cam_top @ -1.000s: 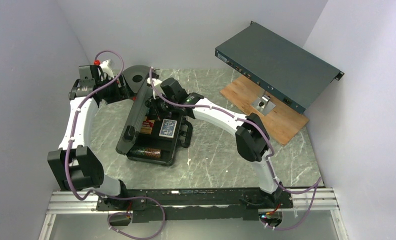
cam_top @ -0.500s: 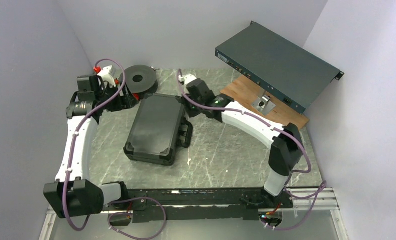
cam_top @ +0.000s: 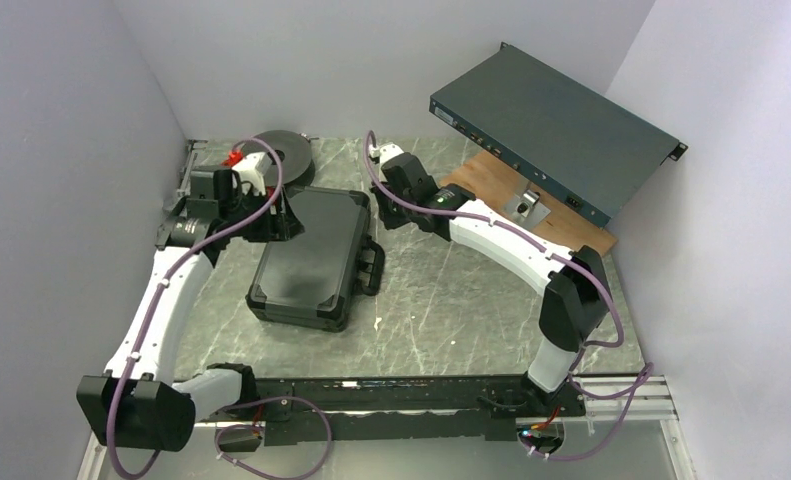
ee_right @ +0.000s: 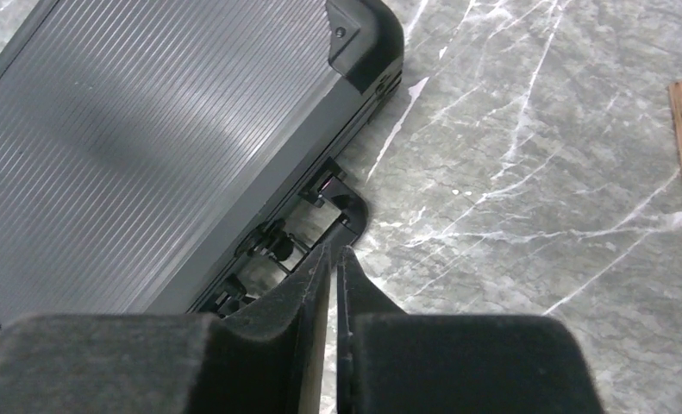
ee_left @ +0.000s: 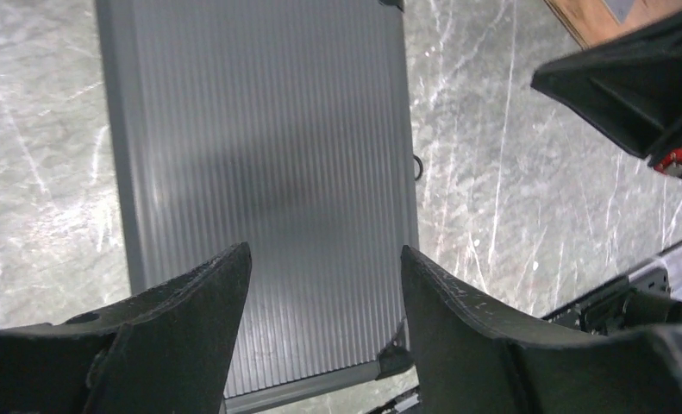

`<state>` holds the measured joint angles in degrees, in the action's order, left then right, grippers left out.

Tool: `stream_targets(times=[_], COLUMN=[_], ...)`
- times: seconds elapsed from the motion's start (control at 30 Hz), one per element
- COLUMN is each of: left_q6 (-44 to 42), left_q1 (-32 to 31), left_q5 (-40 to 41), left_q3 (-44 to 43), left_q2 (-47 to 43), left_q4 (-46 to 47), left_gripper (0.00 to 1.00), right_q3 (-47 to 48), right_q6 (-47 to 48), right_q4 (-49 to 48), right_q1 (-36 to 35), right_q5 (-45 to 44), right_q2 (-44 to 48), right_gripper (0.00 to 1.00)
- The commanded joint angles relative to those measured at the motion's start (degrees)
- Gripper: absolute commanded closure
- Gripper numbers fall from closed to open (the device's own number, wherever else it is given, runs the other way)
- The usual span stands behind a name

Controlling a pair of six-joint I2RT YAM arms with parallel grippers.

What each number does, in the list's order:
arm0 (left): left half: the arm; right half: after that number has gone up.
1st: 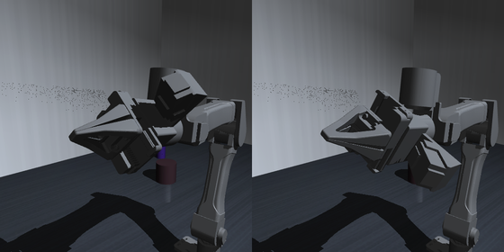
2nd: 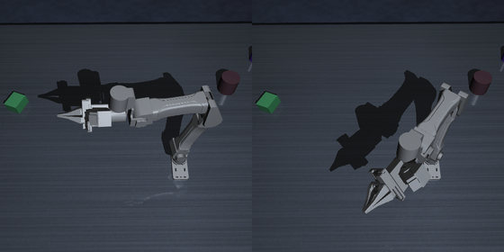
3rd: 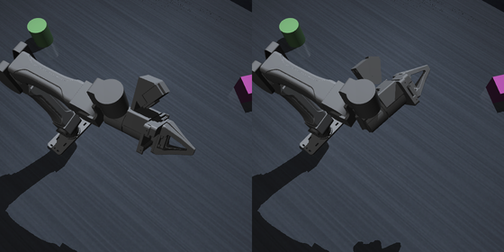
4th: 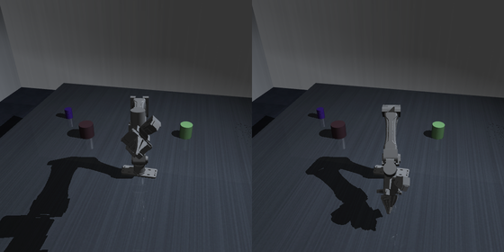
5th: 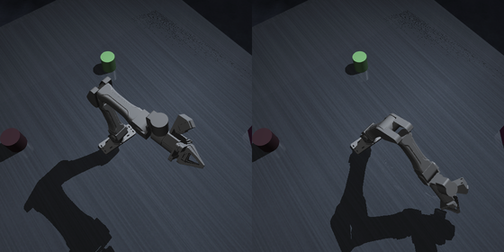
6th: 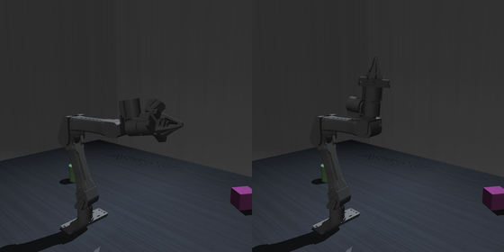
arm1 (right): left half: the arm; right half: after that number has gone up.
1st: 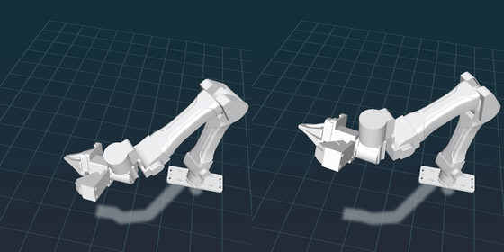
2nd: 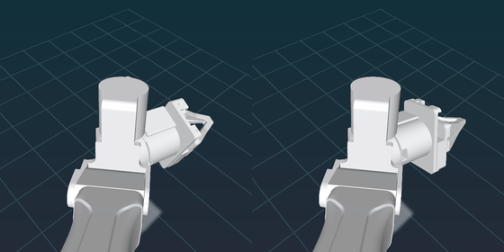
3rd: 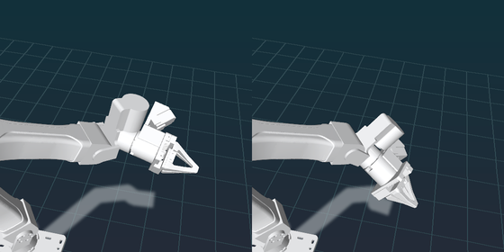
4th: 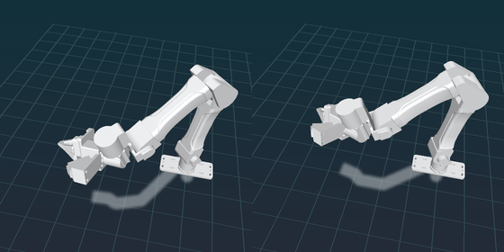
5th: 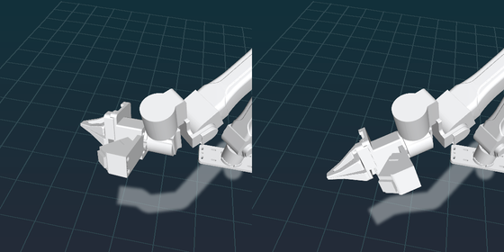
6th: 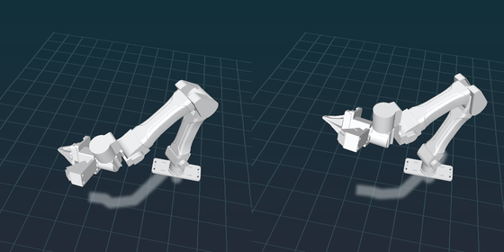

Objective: Pack up texas hold em set

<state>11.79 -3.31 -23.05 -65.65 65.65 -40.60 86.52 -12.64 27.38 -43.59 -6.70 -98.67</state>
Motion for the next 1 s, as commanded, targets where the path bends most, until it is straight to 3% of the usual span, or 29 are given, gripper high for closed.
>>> stream_targets(times=[0.0, 0.13, 0.37, 0.53, 0.97], left_q6=[1.4, 2.0, 2.4, 2.3, 5.1], left_q1=[-4.2, -8.8, -12.9, -14.2, -17.6], left_q5=[0.4, 3.6, 6.4, 8.4, 10.7], left_q3=[2.3, 4.0, 6.4, 6.7, 9.7], left_q2=[-2.3, -1.7, -0.1, 1.2, 3.9], left_q4=[1.3, 2.1, 4.3, 4.9, 8.8], left_gripper=[0.36, 0.48, 0.74, 1.00, 1.00], right_q3=[1.4, -1.4, -11.1, -19.0, -30.5], right_q6=[-1.8, -3.3, -6.6, -9.0, -13.9], right_q4=[-1.9, -3.5, -8.0, -12.0, -22.9], right_q1=[0.1, 0.4, 1.5, 3.0, 5.5], right_q5=[3.2, 5.3, 7.9, 8.6, 16.4], right_q2=[0.5, 1.8, 6.4, 10.6, 11.8], right_gripper=[0.80, 0.68, 0.66, 0.65, 0.75])
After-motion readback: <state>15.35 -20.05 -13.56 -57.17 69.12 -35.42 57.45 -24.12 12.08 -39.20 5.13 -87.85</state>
